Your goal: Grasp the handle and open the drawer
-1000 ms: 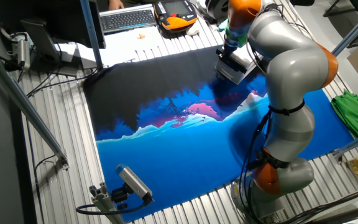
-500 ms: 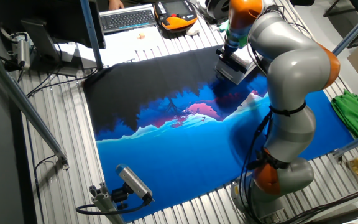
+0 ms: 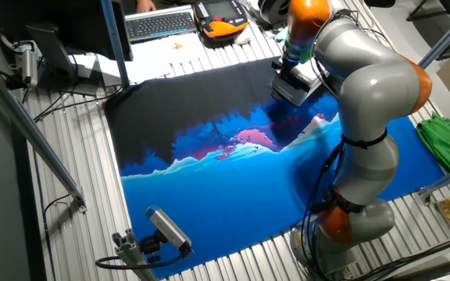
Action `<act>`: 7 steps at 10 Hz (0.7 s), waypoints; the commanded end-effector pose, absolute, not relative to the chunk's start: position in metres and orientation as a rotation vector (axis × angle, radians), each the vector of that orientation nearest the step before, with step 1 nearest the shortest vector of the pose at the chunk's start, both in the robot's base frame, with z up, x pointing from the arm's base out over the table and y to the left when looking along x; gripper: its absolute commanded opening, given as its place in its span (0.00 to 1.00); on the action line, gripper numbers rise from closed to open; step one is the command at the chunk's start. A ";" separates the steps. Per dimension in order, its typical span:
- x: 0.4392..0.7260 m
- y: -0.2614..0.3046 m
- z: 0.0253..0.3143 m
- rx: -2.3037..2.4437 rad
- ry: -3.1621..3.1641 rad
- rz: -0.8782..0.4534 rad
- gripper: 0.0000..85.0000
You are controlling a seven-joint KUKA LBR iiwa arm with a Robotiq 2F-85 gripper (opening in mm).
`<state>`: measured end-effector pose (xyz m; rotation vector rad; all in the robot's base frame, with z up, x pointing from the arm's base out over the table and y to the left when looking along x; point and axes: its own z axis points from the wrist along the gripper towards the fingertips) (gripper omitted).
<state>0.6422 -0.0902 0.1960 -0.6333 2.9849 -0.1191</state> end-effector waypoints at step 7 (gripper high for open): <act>0.647 -0.096 0.187 -0.658 2.981 -0.109 0.40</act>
